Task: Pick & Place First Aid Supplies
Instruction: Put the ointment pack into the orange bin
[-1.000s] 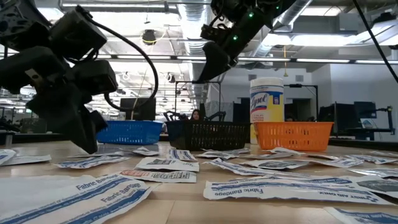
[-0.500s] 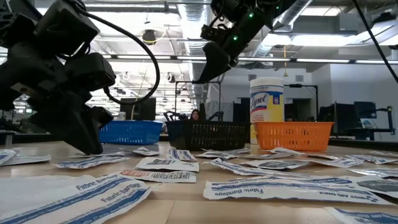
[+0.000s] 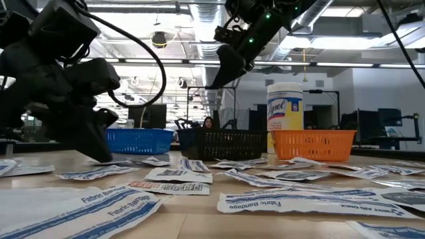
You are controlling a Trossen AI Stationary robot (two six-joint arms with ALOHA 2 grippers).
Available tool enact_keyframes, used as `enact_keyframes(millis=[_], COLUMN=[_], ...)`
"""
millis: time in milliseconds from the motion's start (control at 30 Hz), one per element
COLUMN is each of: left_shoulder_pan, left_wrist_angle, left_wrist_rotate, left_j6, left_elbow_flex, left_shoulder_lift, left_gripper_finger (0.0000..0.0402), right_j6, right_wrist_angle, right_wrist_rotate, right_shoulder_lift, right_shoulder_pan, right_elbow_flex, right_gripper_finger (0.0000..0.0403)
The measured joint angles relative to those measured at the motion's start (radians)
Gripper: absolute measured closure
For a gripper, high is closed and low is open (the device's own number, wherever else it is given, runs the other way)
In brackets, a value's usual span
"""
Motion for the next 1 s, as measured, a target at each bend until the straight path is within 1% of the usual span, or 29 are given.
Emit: enact_keyframes(millis=[133, 200, 267, 433, 567, 700, 800, 1000], left_shoulder_pan=[0.01, 0.03, 0.057, 0.101, 0.111, 0.106, 0.106, 0.107], left_wrist_angle=[-0.06, -0.113, -0.162, -0.182, -0.175, -0.172, -0.176, -0.298], left_wrist_rotate=[-0.122, -0.166, -0.188, -0.184, -0.178, -0.148, -0.124, -0.124], left_j6=[0.085, 0.092, 0.083, 0.067, 0.067, 0.065, 0.018, -0.106], left_elbow_flex=[-0.003, -0.003, 0.0, -0.002, -0.002, -0.001, -0.001, 0.0], left_shoulder_lift=[-0.045, -0.062, -0.075, -0.103, -0.163, -0.221, -0.234, -0.211], left_gripper_finger=[0.0397, 0.0397, 0.0395, 0.0395, 0.0385, 0.0365, 0.0347, 0.0306], right_j6=[0.0, 0.0, 0.0, 0.0, 0.0, 0.001, 0.002, 0.003], right_wrist_angle=[0.023, 0.023, 0.023, 0.022, 0.023, 0.022, 0.022, 0.022], right_wrist_rotate=[0.0, 0.0, 0.0, 0.0, 0.0, 0.0, 0.0, 0.0], right_shoulder_lift=[0.0, 0.0, 0.0, 0.0, 0.0, 0.0, 0.0, 0.0], right_shoulder_pan=[0.0, 0.0, 0.0, 0.0, 0.0, 0.0, 0.0, 0.0], right_elbow_flex=[0.0, 0.0, 0.0, 0.0, 0.0, 0.0, 0.0, 0.0], right_gripper_finger=[0.0173, 0.0173, 0.0173, 0.0173, 0.0173, 0.0173, 0.0173, 0.0173])
